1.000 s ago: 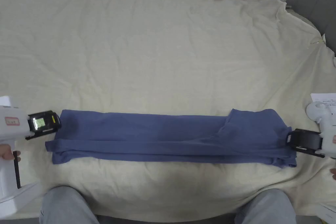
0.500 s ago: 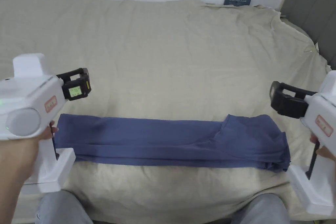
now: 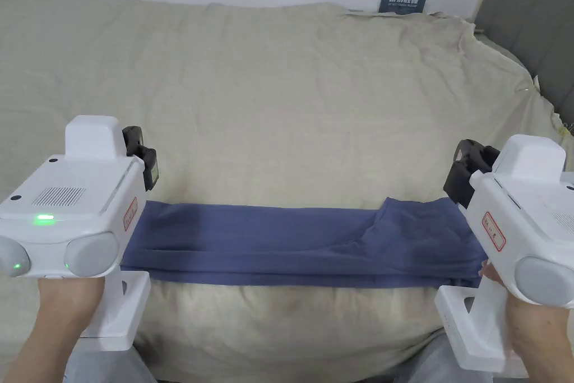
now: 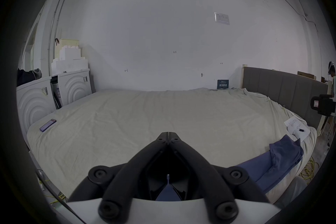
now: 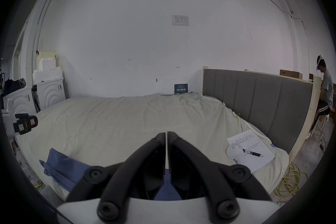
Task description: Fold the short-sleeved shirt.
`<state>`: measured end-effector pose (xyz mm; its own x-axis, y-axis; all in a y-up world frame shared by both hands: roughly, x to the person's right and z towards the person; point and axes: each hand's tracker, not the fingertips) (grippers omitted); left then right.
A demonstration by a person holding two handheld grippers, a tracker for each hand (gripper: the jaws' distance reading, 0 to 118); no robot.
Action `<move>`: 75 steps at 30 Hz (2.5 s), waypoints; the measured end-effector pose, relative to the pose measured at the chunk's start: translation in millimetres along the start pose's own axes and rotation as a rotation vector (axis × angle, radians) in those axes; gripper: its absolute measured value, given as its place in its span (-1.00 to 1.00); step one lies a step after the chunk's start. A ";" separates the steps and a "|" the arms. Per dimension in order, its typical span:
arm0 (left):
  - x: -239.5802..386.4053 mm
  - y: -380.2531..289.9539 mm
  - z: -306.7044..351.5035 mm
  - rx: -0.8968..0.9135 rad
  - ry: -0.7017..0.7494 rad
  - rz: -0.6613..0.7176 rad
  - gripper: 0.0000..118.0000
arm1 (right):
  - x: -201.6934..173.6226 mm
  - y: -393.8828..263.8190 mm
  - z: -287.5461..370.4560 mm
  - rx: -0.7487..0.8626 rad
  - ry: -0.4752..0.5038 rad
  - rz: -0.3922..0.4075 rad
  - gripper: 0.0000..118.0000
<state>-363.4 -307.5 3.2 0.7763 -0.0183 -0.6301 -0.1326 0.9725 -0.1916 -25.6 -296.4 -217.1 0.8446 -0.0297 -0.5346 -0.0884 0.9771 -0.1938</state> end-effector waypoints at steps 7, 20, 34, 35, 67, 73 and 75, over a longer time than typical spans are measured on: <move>-4.8 -2.6 -0.3 -0.009 -0.018 0.025 -1.00 | -3.1 -4.8 -2.5 -0.005 0.012 -0.008 -1.00; -52.6 15.1 -24.8 -0.217 -0.112 0.194 -0.84 | -7.9 -5.5 -4.6 -0.026 0.025 0.005 -1.00; -146.8 -25.4 -101.7 -0.809 -0.299 0.400 1.00 | -12.1 -10.3 -13.4 -0.049 0.017 0.012 -1.00; -149.9 -30.8 -105.9 -0.846 -0.302 0.410 1.00 | -12.7 -11.5 -14.7 -0.054 0.015 0.012 -1.00; -115.5 -17.8 -72.5 -0.781 -0.252 0.482 -1.00 | -8.1 -20.0 -20.9 -0.130 -0.002 0.047 -1.00; -74.0 37.5 -51.8 -0.700 -0.366 0.450 -1.00 | 2.6 -9.1 -14.3 -0.094 -0.011 0.028 -1.00; -51.7 48.1 -50.7 -0.693 -0.429 0.439 -1.00 | 6.2 -7.2 -12.1 -0.085 -0.016 0.023 -1.00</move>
<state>-441.2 -271.5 -11.6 0.7130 0.5408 -0.4463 -0.7001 0.5136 -0.4961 -26.1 -306.1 -228.9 0.8501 -0.0029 -0.5266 -0.1521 0.9560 -0.2509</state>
